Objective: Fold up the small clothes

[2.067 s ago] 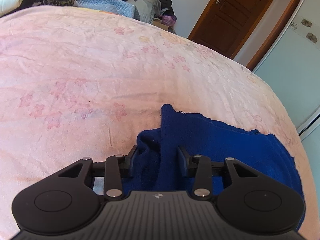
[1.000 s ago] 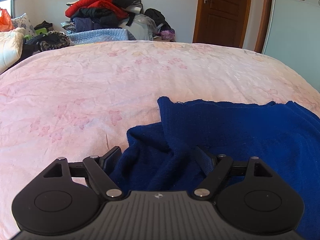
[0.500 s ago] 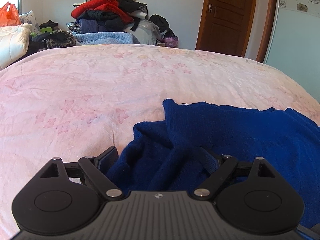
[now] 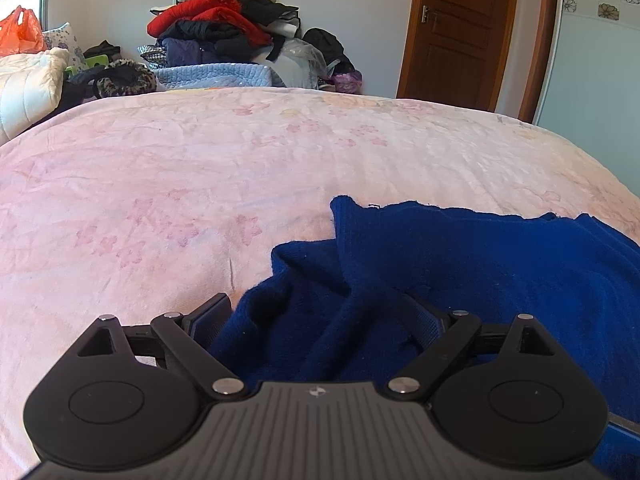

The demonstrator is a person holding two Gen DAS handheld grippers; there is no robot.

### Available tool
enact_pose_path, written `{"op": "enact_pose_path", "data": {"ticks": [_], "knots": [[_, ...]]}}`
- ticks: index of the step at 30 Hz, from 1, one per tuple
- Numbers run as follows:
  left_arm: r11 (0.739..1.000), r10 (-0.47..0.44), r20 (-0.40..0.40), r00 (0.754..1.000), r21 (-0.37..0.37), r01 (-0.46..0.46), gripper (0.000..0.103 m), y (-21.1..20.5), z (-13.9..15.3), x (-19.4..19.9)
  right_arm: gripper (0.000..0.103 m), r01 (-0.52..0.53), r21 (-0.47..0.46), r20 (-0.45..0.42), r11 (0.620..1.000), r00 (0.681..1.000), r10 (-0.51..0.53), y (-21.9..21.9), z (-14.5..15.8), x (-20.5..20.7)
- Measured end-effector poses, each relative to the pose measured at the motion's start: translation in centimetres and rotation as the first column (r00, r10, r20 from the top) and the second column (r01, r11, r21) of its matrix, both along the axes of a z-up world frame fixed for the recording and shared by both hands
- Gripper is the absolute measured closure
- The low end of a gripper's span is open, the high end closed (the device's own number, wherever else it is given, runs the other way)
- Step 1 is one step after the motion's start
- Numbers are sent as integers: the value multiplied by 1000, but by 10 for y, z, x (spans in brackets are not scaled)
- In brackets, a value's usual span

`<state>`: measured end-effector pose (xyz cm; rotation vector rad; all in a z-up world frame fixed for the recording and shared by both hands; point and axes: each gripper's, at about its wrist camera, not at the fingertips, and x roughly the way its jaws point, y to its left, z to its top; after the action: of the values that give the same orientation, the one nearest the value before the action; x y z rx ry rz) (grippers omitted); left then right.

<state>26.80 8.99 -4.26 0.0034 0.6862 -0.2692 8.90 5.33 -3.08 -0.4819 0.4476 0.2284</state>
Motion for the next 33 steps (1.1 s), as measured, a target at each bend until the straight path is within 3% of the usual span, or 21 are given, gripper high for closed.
{"op": "enact_pose_path", "data": {"ticks": [7, 14, 18, 33], "knots": [[1000, 1, 0, 1000, 1, -1, 10, 0, 0, 0, 0, 6, -54, 40, 999, 999, -3, 10, -2, -9], [1000, 7, -1, 1000, 7, -7, 9, -1, 0, -1, 0, 32, -224, 184, 974, 983, 10, 33, -13, -26], [1000, 11, -1, 1000, 14, -11, 9, -2, 0, -1, 0, 28, -198, 148, 980, 989, 2, 30, -10, -20], [1000, -1, -34, 999, 4, 1, 6, 1, 4, 5, 0, 12, -204, 152, 979, 988, 20, 30, -11, -20]]}}
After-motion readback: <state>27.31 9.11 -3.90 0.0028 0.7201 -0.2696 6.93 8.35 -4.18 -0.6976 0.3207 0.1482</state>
